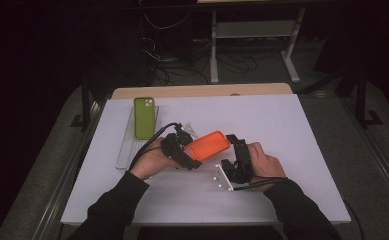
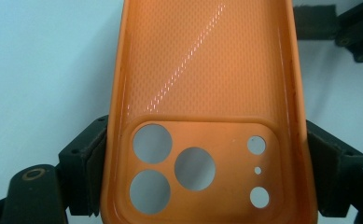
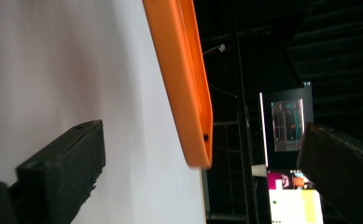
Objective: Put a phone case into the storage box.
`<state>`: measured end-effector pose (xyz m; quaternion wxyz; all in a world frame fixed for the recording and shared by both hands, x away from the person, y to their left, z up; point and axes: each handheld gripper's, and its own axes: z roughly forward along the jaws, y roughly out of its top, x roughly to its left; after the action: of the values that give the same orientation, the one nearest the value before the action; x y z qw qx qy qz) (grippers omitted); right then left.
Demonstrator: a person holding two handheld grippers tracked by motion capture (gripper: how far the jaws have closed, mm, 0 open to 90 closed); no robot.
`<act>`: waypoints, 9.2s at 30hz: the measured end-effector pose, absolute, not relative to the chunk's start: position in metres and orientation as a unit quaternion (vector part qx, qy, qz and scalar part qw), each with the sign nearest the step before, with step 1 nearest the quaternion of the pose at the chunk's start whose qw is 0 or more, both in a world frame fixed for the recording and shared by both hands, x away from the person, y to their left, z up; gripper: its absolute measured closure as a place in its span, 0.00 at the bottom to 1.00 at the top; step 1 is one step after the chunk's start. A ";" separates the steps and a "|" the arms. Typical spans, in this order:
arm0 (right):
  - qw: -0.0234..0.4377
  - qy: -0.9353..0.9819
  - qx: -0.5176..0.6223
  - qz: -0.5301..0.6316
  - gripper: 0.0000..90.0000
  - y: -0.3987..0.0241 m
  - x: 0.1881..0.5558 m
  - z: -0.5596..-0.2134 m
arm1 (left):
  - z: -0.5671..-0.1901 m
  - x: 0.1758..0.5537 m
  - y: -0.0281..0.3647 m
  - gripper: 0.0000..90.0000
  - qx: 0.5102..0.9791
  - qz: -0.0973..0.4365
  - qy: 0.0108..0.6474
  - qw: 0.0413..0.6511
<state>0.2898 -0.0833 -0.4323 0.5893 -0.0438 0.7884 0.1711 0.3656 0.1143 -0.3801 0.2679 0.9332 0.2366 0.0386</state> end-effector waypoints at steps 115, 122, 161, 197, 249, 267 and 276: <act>0.103 0.765 0.364 0.521 0.87 -0.124 0.331 -0.398 | -0.352 0.380 0.112 0.00 0.820 0.051 0.285 0.494; 0.101 0.766 0.354 0.527 0.87 -0.117 0.327 -0.395 | -0.355 0.387 0.100 0.00 0.803 0.040 0.292 0.518; 0.157 0.778 0.385 0.472 0.06 -0.169 0.313 -0.398 | -0.319 0.404 0.140 0.16 0.775 0.128 0.334 0.521; 0.209 0.774 0.416 0.429 0.00 -0.223 0.296 -0.413 | -0.297 0.426 0.263 0.16 0.713 0.273 0.509 0.398; 0.217 0.771 0.414 0.433 0.00 -0.223 0.296 -0.411 | -0.379 0.472 0.256 0.13 0.723 0.252 0.553 0.327; 0.213 0.772 0.412 0.435 0.00 -0.222 0.295 -0.410 | -0.359 0.465 0.258 0.00 0.752 0.219 0.502 0.367; 0.212 0.773 0.408 0.437 0.00 -0.222 0.295 -0.410 | -0.344 0.439 0.255 0.00 0.790 0.168 0.429 0.404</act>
<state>0.2954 -0.2221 -0.4101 0.2119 0.4078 0.7735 0.4365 0.4395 0.2554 -0.3436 0.4040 0.7902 0.4290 0.1684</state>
